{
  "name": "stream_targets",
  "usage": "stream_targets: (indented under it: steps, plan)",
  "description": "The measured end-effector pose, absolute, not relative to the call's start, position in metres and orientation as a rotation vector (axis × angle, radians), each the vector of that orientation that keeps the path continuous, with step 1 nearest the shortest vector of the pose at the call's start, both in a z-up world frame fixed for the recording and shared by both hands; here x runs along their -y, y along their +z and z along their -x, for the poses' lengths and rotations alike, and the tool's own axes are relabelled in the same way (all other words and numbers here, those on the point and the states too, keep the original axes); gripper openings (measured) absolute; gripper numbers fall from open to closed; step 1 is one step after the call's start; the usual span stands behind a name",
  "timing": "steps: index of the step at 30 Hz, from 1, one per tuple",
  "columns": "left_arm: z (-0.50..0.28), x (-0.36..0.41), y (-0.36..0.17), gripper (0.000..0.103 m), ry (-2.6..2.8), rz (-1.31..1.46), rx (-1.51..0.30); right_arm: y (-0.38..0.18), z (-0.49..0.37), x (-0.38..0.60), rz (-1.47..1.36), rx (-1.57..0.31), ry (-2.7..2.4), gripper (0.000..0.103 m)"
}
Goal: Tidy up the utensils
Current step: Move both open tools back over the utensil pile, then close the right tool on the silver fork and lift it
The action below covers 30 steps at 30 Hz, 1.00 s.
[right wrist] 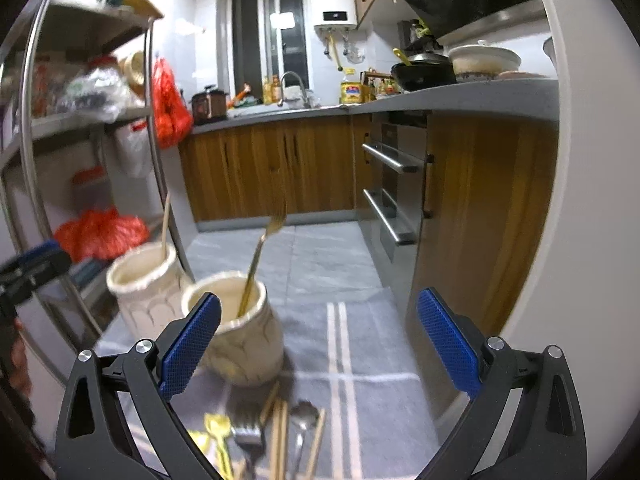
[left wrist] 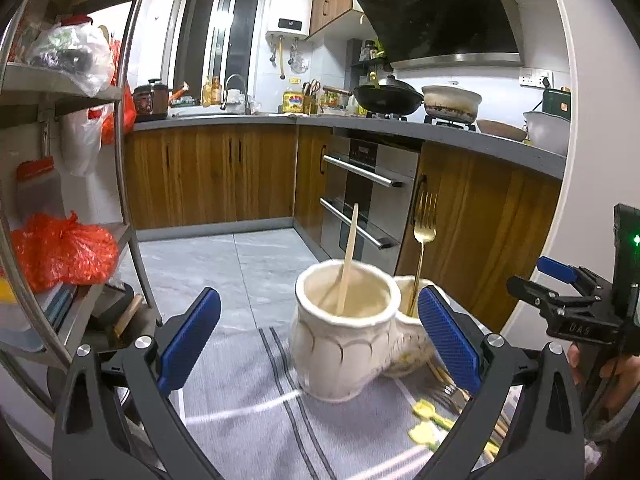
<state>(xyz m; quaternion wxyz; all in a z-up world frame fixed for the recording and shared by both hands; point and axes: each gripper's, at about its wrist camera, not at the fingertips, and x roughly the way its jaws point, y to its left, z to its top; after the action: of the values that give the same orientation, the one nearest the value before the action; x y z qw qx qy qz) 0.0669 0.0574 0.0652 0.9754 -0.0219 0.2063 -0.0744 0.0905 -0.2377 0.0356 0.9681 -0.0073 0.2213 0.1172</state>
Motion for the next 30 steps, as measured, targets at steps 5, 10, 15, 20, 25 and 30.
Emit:
stream_targets:
  steps: [5,10,15,20,25,30]
  plan:
    - [-0.06,-0.061,0.051,0.097,-0.145,0.035,-0.46,0.022,-0.079,0.242,0.026,-0.503,0.241,0.098]
    - [-0.052,-0.063,0.034,0.097,-0.15,0.014,-0.506,0.005,-0.076,0.243,-0.001,-0.592,0.288,0.098]
    - [-0.048,-0.062,0.017,0.097,-0.156,-0.013,-0.542,-0.014,-0.071,0.228,0.025,-0.666,0.34,0.098]
    - [-0.046,-0.059,0.005,0.097,-0.179,-0.011,-0.575,-0.033,-0.071,0.215,0.054,-0.725,0.358,0.098]
    - [-0.046,-0.057,-0.004,0.097,-0.198,-0.014,-0.597,-0.042,-0.076,0.2,0.09,-0.763,0.359,0.096]
    - [-0.045,-0.056,-0.006,0.097,-0.206,-0.007,-0.598,-0.05,-0.084,0.189,0.126,-0.81,0.353,0.077]
